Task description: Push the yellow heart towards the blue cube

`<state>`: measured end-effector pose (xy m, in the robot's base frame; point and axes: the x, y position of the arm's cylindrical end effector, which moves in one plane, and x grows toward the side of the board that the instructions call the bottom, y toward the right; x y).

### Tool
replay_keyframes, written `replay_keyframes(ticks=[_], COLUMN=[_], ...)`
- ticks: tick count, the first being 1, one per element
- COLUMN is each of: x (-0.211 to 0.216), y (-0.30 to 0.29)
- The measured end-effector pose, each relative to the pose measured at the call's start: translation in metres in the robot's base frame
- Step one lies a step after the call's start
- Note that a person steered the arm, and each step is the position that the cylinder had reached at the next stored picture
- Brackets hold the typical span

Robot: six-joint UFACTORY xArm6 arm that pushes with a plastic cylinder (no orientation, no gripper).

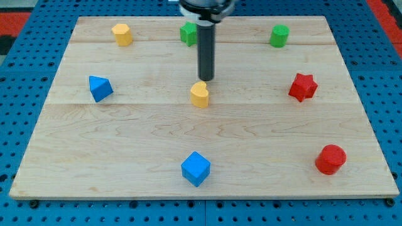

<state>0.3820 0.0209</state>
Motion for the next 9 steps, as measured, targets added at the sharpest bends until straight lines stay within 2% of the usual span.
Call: replay_keyframes(ticks=[2, 6, 7, 8, 9], x=[0.031, 0.034, 0.043, 0.070, 0.084], y=[0.004, -0.062, -0.076, -0.075, -0.120])
